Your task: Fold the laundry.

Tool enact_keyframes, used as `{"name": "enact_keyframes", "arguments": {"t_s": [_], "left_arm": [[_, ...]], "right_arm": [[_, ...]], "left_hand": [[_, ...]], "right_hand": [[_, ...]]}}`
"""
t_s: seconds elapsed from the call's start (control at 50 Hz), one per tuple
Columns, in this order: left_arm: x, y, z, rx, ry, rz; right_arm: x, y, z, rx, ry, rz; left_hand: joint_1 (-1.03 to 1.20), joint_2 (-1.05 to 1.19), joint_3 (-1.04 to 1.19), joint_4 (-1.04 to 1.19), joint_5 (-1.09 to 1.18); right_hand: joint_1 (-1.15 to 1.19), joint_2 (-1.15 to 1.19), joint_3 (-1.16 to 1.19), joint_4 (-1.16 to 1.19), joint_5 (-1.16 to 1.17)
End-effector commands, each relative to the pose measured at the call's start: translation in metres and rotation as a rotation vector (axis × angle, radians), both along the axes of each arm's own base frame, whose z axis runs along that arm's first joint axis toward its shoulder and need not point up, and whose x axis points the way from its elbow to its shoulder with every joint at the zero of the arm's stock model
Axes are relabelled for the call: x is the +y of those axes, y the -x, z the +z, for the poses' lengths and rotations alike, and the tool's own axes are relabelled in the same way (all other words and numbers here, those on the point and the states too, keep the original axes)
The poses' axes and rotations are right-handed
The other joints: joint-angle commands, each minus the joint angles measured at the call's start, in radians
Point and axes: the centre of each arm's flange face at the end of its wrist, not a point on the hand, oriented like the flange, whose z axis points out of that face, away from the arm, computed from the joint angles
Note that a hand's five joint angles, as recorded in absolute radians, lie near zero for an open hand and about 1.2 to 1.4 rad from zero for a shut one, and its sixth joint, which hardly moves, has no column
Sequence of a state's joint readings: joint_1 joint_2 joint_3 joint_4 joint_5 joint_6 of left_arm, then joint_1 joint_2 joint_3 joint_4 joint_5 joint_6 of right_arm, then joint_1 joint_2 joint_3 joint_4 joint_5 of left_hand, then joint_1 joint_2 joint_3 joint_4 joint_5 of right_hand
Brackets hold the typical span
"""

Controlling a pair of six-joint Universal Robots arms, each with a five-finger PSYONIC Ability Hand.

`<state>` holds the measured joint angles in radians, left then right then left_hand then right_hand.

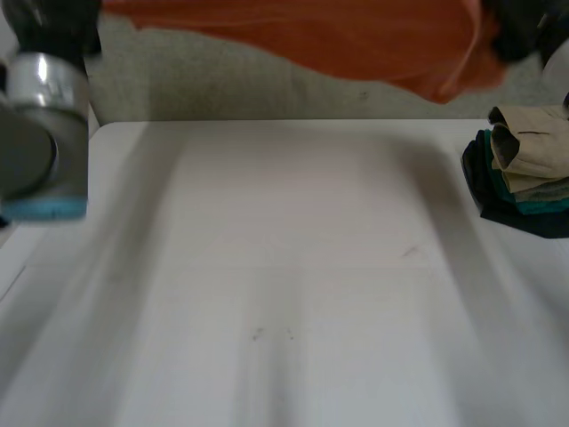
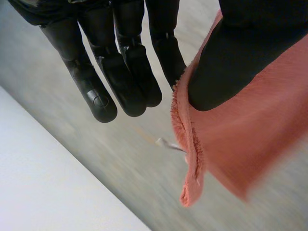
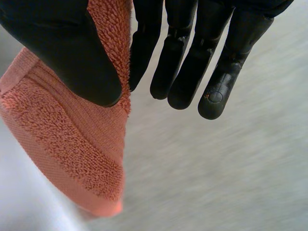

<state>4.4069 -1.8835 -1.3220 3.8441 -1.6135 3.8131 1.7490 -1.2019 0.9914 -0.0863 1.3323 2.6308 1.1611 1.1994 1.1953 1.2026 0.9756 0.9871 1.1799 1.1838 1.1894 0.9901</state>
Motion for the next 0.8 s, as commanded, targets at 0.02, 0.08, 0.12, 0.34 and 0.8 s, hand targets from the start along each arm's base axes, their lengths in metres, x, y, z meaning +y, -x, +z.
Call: {"name": "enact_keyframes", "arguments": {"t_s": [0.02,0.08,0.12,0.34,0.8], "left_arm": [[0.021,-0.013,-0.126,-0.144,-0.362,-0.026],[0.033,-0.014,-0.160,-0.190,-0.465,-0.051],[0.039,-0.014,-0.173,-0.202,-0.511,-0.063],[0.048,-0.023,-0.196,-0.226,-0.651,-0.052],[0.050,-0.024,-0.187,-0.211,-0.653,-0.055]], "right_arm": [[0.013,-0.006,-0.127,0.178,-0.506,0.119],[0.025,-0.004,-0.169,0.282,-0.679,0.136],[0.033,-0.001,-0.188,0.355,-0.756,0.143],[0.047,0.011,-0.217,0.351,-0.789,0.095],[0.105,0.027,-0.214,0.117,-0.797,0.041]], "left_hand": [[0.235,0.197,0.201,0.194,0.246],[0.235,0.197,0.201,0.194,0.246],[0.235,0.197,0.201,0.194,0.246],[0.235,0.197,0.201,0.194,0.246],[0.235,0.197,0.201,0.194,0.246]], "right_hand": [[0.409,0.216,0.212,0.207,0.232],[0.409,0.216,0.212,0.207,0.232],[0.409,0.216,0.212,0.207,0.232],[-0.258,-0.451,-0.455,-0.460,-0.435],[-0.603,-0.796,-0.799,-0.805,-0.780]]}}
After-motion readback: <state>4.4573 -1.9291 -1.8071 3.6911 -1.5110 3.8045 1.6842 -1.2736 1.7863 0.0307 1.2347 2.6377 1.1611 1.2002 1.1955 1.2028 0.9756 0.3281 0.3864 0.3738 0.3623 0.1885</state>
